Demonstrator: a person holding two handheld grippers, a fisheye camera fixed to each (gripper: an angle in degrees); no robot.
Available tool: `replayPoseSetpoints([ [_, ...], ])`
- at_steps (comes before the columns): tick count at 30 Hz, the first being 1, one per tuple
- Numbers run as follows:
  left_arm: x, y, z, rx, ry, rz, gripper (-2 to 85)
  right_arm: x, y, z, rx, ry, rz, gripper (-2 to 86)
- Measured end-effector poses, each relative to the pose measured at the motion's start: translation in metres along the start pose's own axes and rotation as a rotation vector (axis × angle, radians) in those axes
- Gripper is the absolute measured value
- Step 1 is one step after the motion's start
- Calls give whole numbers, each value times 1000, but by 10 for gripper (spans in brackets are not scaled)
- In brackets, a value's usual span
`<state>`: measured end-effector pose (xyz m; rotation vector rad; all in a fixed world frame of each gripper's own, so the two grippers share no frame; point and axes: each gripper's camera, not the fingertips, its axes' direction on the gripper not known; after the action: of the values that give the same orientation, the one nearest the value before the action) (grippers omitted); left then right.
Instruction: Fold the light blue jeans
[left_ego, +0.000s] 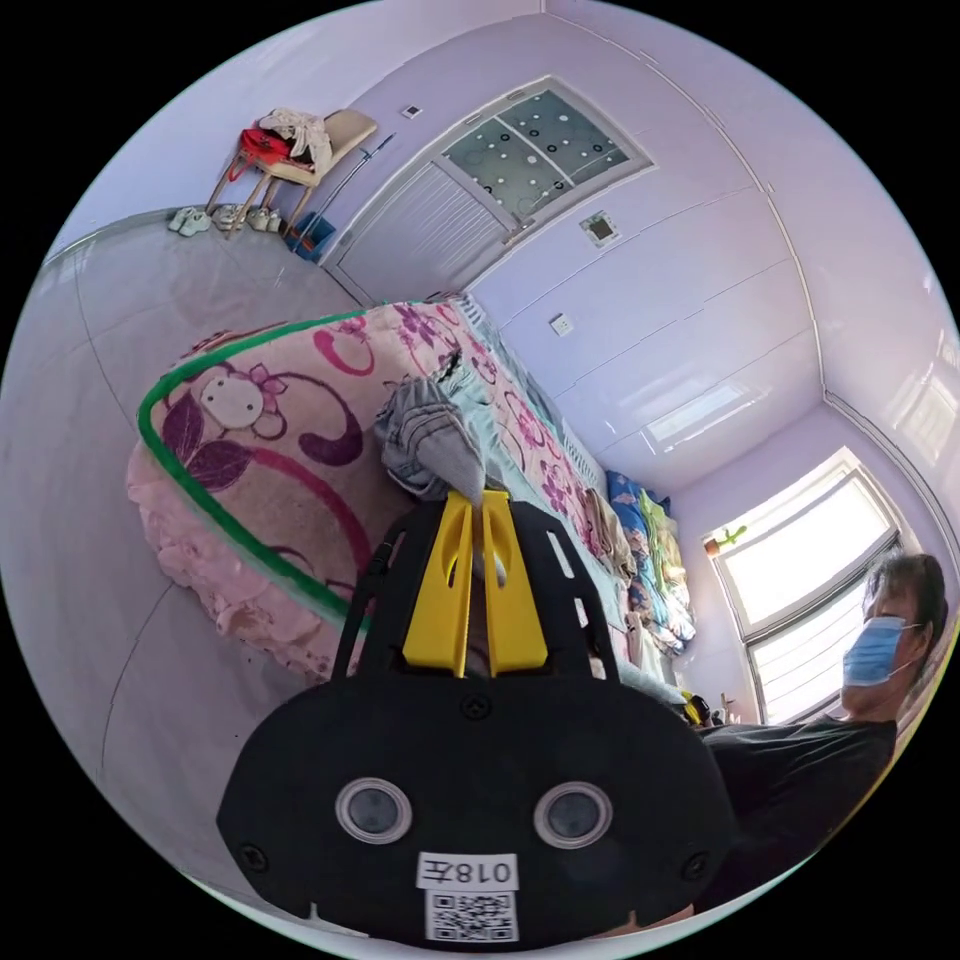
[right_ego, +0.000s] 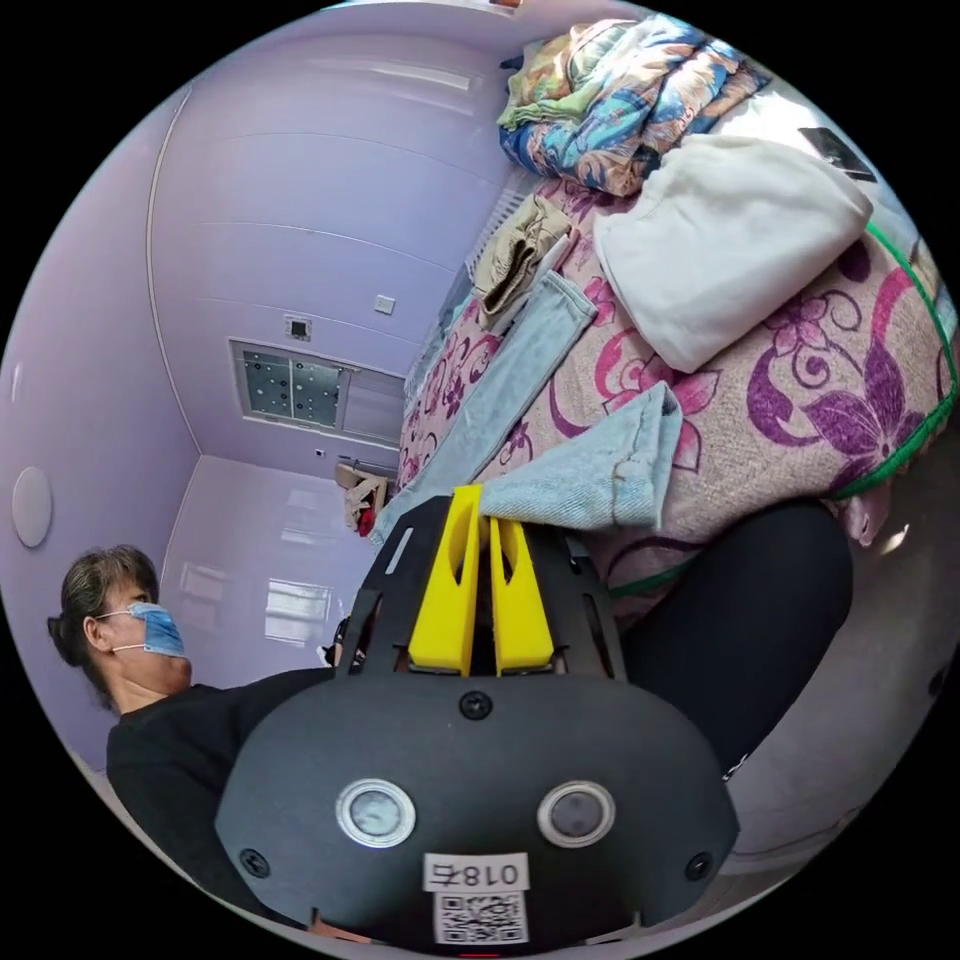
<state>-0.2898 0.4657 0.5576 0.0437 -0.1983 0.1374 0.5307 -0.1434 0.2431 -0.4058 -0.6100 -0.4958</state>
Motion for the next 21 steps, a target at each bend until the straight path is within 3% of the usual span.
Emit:
replayPoseSetpoints([
  [6, 40, -79, 32, 40, 54, 51, -9, -50, -61, 39, -17, -16, -91, -2],
  [12, 69, -194, 148, -15, 9, 25, -9, -79, -181, 144, -19, 4, -147, 0],
  [17, 47, -248, 288, -87, -69, -184, -9, -57, -265, 254, -1, 153, -14, 2],
  [21, 39, -258, 335, -134, -195, -232, -8, -49, -287, 316, -3, 219, 89, 5],
])
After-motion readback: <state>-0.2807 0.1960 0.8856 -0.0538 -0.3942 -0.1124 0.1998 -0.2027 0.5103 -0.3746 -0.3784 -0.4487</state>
